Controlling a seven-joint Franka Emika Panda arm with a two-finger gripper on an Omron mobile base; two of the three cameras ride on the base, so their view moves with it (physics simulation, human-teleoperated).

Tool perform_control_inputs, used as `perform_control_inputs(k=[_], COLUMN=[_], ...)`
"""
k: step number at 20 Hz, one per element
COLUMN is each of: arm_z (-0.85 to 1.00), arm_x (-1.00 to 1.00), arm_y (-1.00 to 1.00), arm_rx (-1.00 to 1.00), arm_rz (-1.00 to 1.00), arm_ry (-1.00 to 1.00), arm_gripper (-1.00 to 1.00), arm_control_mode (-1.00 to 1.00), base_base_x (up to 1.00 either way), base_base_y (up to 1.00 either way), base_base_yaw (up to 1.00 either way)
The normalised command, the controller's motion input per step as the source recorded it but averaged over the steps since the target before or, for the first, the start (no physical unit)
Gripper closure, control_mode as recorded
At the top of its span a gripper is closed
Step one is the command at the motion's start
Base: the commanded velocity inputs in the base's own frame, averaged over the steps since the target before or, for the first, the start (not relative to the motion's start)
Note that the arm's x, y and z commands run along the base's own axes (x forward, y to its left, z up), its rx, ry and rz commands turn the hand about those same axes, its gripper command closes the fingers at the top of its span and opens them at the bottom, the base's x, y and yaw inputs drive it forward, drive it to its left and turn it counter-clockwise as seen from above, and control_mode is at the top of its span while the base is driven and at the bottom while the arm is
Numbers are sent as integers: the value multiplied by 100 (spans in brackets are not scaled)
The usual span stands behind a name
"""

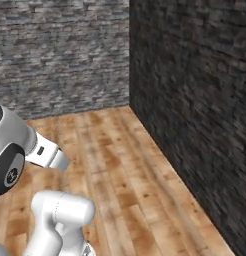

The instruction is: Grab the garlic and lemon from the fridge, place them in the blender, close the lid, and turn on the blender to create a marinade.

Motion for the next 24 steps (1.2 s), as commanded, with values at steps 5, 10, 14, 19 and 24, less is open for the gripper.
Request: perform_control_inputs(k=[5,10,14,19,24], arm_z=[0,0,0,0,0], arm_x=[0,0,0,0,0], arm_y=[0,0,0,0,0], arm_rx=[0,0,0,0,0], arm_rz=[0,0,0,0,0], arm_ry=[0,0,0,0,0], arm_gripper=[100,100,100,100,100], arm_control_mode=[100,100,100,100,100], base_base_x=[97,100,100,100,100], base_base_y=[0,0,0,-2,-9], base_base_yaw=[71,63,56,44,23])
